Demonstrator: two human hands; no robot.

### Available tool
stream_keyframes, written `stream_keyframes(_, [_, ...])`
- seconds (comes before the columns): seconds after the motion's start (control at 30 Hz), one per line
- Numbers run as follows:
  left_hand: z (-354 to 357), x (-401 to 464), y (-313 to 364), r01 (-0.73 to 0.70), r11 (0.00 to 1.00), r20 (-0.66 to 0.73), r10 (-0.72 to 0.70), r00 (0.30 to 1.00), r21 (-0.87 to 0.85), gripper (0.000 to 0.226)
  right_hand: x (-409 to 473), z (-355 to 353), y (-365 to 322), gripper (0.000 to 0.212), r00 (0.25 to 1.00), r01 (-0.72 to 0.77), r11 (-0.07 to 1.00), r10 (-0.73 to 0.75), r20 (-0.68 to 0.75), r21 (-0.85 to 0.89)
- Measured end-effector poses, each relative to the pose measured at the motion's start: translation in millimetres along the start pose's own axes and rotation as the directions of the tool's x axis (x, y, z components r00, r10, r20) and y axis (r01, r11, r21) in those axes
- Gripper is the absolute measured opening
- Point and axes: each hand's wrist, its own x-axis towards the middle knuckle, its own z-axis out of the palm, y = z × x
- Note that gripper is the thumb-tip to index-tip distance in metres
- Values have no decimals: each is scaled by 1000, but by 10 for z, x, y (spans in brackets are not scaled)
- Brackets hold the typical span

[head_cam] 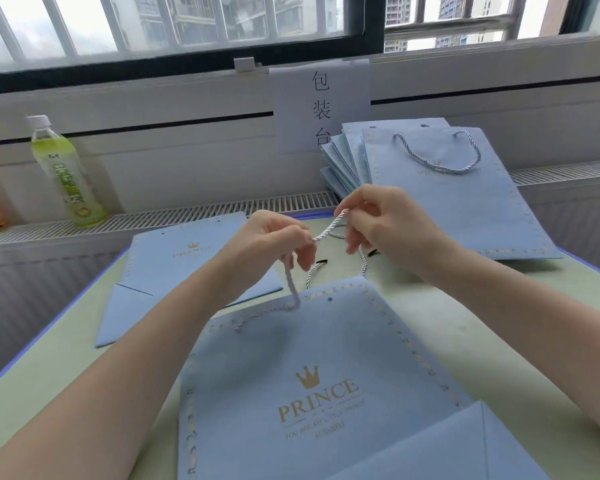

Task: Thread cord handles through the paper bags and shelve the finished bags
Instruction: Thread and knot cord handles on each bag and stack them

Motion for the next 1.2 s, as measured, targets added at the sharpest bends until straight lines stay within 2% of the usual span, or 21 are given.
stream_keyframes(0.03, [21, -6, 8, 25, 998, 87, -30, 996, 58, 26, 6, -4, -25, 26, 993, -114, 964, 102, 62, 240])
stream_keyframes(0.07, [45, -16, 12, 49, 993, 171, -67, 983, 110, 26, 9, -4, -44, 29, 979, -199, 879, 162, 120, 434])
stream_keyframes(0.1, [70, -29, 14, 74, 986, 238, -109, 965, 150, 26, 13, -4, -54, 29, 971, -238, 790, 187, 147, 566])
stream_keyframes(0.2, [120, -61, 35, 126, 971, 304, -185, 935, 202, 30, 20, -4, -76, 14, 964, -249, 593, 230, 135, 766])
stream_keyframes(0.27, [115, -50, 36, 144, 965, 239, -197, 951, 219, 34, 27, -22, -79, 9, 961, -235, 559, 258, 103, 795])
stream_keyframes(0.33, [111, -28, -15, 135, 936, 113, -180, 977, 325, 31, 23, -50, -89, 11, 967, -227, 611, 231, 103, 758])
stream_keyframes(0.37, [111, -17, -51, 126, 909, 70, -167, 984, 398, 25, 21, -62, -88, 12, 972, -223, 674, 205, 111, 704])
stream_keyframes(0.47, [135, -16, -120, 167, 868, 87, -233, 969, 468, 13, -8, -48, -74, 15, 983, -166, 898, 118, 140, 407])
stream_keyframes(0.57, [153, -1, -142, 192, 854, 105, -274, 956, 483, 15, -50, 12, -65, 19, 987, -31, 992, 11, 160, 125])
stream_keyframes(0.7, [119, 21, -150, 174, 883, 94, -237, 967, 435, 16, -78, 43, -75, 23, 977, 78, 995, -64, 202, -61])
stream_keyframes(0.9, [10, 46, -204, 221, 880, -36, -227, 973, 420, 17, -96, 59, -60, 23, 941, 8, 982, 57, 332, -190])
stream_keyframes(1.03, [24, 50, -236, 236, 877, -33, -245, 969, 419, 17, -118, 165, 36, 22, 938, 46, 959, 54, 342, -279])
stream_keyframes(1.2, [36, 55, -219, 235, 870, -30, -247, 969, 433, 15, -126, 188, 41, 20, 921, 27, 980, 53, 386, -199])
